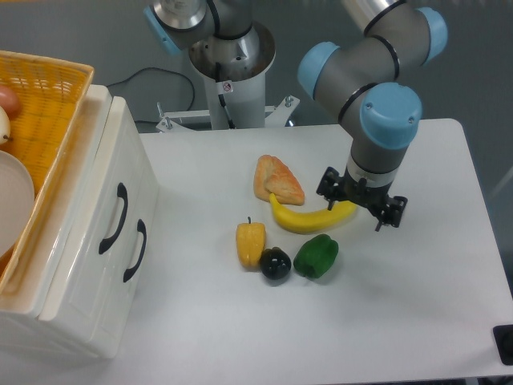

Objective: Slide the top white drawer open
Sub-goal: 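Move the gripper over to the top drawer's black handle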

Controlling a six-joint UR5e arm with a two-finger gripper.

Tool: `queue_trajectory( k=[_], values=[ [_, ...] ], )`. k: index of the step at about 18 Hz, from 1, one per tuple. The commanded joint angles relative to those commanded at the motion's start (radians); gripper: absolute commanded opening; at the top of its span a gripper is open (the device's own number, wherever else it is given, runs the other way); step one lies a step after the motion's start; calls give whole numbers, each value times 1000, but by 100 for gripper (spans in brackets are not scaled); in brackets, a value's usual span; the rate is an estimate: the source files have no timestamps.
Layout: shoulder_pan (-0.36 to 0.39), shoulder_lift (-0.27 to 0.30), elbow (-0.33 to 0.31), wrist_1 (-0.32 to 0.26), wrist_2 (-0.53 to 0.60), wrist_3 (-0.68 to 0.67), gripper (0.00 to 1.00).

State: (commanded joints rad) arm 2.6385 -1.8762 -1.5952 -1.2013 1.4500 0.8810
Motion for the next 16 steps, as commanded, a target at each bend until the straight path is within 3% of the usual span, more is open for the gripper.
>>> queue_trajectory(
  k=[2, 7, 10, 13, 16],
  values=[
    [-34, 22, -31, 5, -11, -118, 100],
    [-127, 35, -35, 6, -16, -315, 100],
    [-179, 51, -35, 5, -51, -376, 100],
    [-195, 51, -26, -9, -166, -393, 100],
    [-228, 52, -31, -50, -226, -393, 100]
  ],
)
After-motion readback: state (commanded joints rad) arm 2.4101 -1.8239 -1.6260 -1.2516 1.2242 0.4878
